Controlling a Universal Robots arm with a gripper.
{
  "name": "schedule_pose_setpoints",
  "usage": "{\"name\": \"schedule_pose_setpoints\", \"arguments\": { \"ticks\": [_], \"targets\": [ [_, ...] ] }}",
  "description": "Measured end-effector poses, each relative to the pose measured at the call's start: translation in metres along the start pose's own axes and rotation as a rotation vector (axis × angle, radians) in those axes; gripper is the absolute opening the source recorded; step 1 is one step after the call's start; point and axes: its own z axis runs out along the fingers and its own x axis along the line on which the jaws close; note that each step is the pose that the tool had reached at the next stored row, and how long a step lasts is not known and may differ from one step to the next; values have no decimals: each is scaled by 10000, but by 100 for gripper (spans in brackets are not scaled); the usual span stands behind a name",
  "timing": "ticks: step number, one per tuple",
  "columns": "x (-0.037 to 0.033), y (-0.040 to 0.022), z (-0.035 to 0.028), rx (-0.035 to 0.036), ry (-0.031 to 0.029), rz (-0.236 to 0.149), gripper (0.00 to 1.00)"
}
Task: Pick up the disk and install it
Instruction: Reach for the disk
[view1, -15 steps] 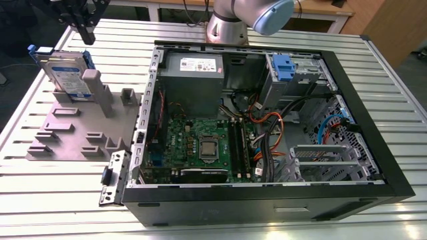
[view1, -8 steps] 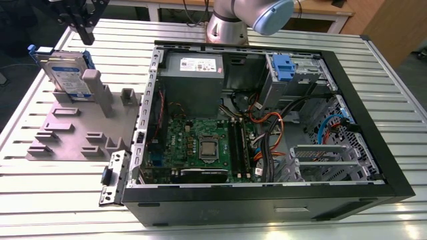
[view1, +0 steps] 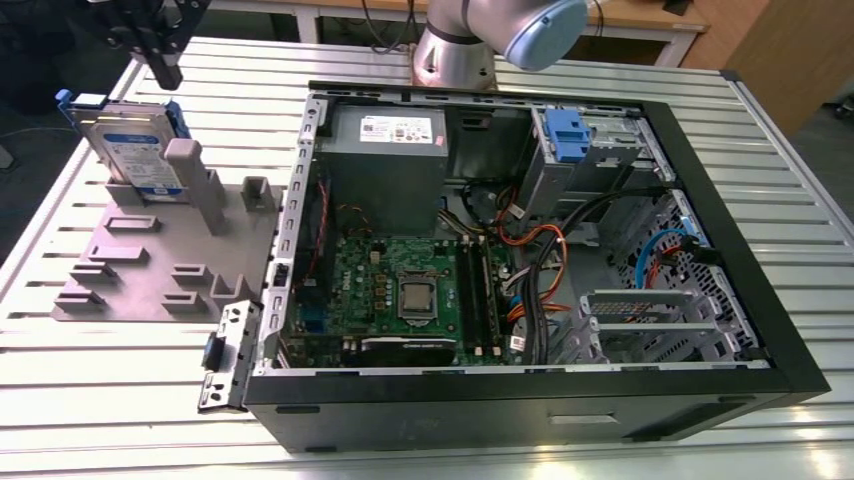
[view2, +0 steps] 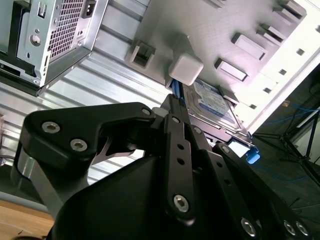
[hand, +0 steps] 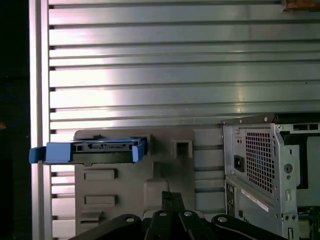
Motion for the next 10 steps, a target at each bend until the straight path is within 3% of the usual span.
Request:
{"name": "schedule_pose_setpoints", "arguments": {
  "ticks": [10],
  "targets": [
    [67,18,0,0,0,0,11]
  ]
}}
